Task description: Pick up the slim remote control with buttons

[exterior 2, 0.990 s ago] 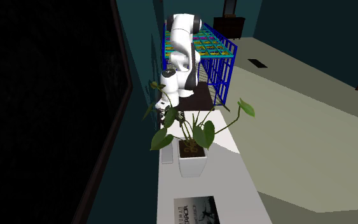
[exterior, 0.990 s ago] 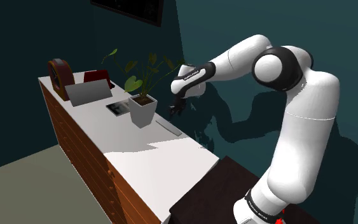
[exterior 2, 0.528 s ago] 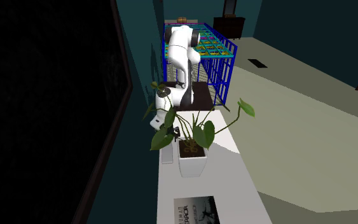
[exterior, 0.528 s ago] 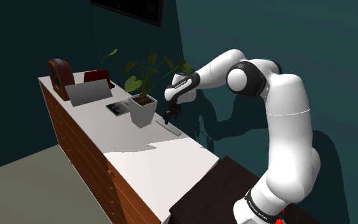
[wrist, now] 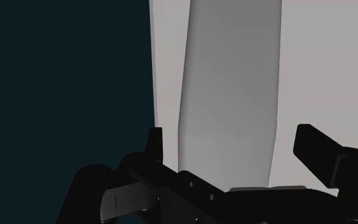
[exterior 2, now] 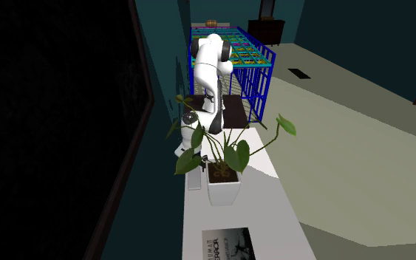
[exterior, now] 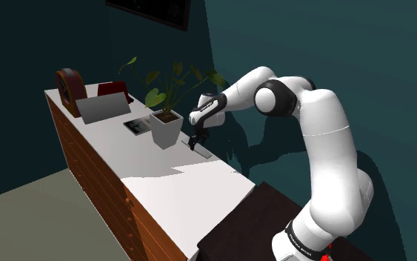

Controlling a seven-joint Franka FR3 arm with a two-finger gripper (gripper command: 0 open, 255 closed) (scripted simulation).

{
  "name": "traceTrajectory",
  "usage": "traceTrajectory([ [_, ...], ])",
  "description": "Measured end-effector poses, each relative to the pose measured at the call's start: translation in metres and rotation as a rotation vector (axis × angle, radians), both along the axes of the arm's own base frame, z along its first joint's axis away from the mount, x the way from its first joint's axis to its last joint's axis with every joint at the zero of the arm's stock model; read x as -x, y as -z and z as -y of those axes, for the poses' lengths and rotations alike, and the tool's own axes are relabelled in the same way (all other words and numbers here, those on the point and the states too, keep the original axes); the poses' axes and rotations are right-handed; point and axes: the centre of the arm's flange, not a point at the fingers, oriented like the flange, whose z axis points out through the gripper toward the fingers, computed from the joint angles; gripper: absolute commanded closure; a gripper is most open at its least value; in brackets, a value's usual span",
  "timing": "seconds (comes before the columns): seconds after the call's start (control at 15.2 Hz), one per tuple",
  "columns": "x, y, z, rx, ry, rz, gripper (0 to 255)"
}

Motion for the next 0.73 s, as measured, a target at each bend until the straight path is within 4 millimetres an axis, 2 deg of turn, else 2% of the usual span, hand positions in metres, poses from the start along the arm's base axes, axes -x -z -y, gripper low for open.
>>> traceTrajectory([
  [0.07, 0.0004, 0.0039, 0.0002, 0.0, 0.0, 0.0, 0],
  [0.13, 0.0005, 0.0057, 0.0007, 0.0, 0.0, 0.0, 255],
  [0.73, 0.0003, 0.007, 0.0011, 0.0, 0.0, 0.0, 255],
])
